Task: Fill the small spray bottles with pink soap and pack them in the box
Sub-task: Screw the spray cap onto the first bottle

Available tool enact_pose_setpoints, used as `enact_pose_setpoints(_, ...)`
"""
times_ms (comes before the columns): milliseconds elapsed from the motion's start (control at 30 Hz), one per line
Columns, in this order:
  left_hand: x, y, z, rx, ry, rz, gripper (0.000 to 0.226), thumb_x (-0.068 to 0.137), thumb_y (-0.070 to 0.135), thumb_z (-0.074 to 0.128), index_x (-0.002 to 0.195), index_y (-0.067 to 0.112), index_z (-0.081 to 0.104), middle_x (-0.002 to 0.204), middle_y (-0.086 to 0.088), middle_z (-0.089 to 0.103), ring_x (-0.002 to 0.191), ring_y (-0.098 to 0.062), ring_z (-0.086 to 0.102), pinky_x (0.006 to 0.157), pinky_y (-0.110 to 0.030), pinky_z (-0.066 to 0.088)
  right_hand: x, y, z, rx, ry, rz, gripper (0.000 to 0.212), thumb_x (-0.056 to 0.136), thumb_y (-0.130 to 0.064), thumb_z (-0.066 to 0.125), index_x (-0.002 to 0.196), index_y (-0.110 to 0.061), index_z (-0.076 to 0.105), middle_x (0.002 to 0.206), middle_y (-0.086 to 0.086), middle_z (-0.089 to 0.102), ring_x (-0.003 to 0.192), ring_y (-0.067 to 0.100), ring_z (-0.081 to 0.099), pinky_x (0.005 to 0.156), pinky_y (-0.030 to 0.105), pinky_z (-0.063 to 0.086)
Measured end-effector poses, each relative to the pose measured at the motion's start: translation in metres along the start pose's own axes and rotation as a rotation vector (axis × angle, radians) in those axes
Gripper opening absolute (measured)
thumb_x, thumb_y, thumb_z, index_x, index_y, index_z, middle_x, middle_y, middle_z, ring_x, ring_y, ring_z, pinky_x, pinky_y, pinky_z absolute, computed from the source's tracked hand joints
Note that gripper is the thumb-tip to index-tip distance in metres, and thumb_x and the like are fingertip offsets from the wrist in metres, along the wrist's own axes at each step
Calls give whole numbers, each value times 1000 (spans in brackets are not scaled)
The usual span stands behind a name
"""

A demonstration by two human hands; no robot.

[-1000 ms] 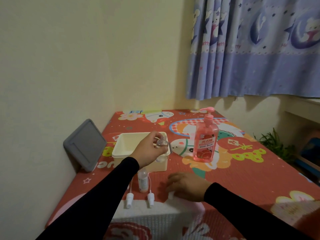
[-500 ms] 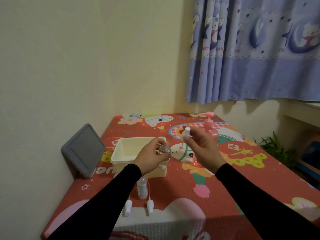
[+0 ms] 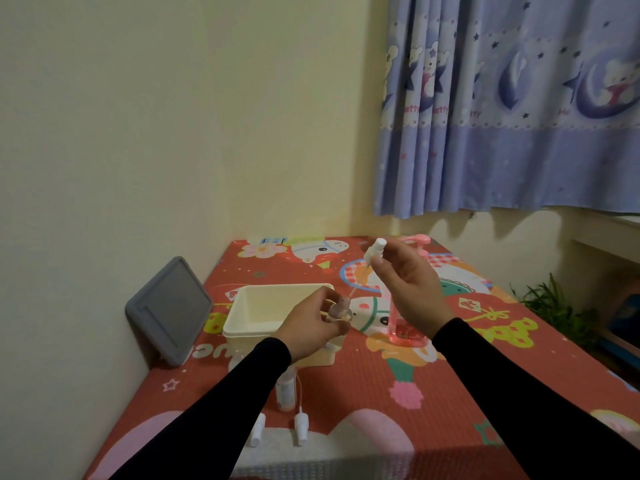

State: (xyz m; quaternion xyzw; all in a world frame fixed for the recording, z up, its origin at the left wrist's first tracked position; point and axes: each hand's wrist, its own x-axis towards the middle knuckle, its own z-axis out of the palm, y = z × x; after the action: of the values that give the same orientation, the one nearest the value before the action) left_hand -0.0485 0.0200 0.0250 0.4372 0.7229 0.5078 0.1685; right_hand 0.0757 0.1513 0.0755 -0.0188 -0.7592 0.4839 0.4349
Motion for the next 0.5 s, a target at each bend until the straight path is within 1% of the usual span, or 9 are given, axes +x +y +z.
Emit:
enact_pose_setpoints(100,1,0,1,-12,-5,4,32,78,18,72,104,25,55,102,-2,65,94,-25,66,74,-40,58,-1,-1,2,-7,-46,8,21,95,-20,57,115,-27,62,108,-13,68,104,2,64,88,17,50)
enact_pose_setpoints(167,2,1,2,-10,-8,9,32,78,19,72,104,26,55,103,-2,65,93,-24,67,74,-39,58,-2,-2,5,-7,-73,3,22,95,-19,57,111,-34,61,106,-14,68,105,3,64,91,20,51)
enact_pose_setpoints(233,3,2,3,-14,-9,15,32,78,18,72,103,27,55,102,-2,66,93,-24,67,76,-42,58,-3,0,6,-12,-94,4,22,95,-19,57,109,-36,61,107,-11,69,106,6,64,94,25,50)
enact_pose_setpoints(300,4,3,3,-29,-11,25,31,77,18,72,101,28,55,102,-2,66,93,-24,68,78,-45,58,-5,3,8,-19,-115,18,20,95,-21,57,109,-35,62,109,-9,69,108,7,64,96,26,50)
enact_pose_setpoints(400,5,5,4,-39,-13,45,30,78,18,72,102,28,56,103,-2,67,95,-23,67,80,-42,57,-6,10,9,-20,-151,63,21,95,-22,57,113,-31,62,113,-6,69,111,7,63,97,29,49)
enact_pose_setpoints(500,5,8,4,-82,-10,62,30,77,16,72,103,23,58,101,-6,69,95,-24,68,81,-40,56,-6,16,9,5,-173,136,22,96,-20,56,116,-25,63,114,-5,69,110,6,63,94,26,49)
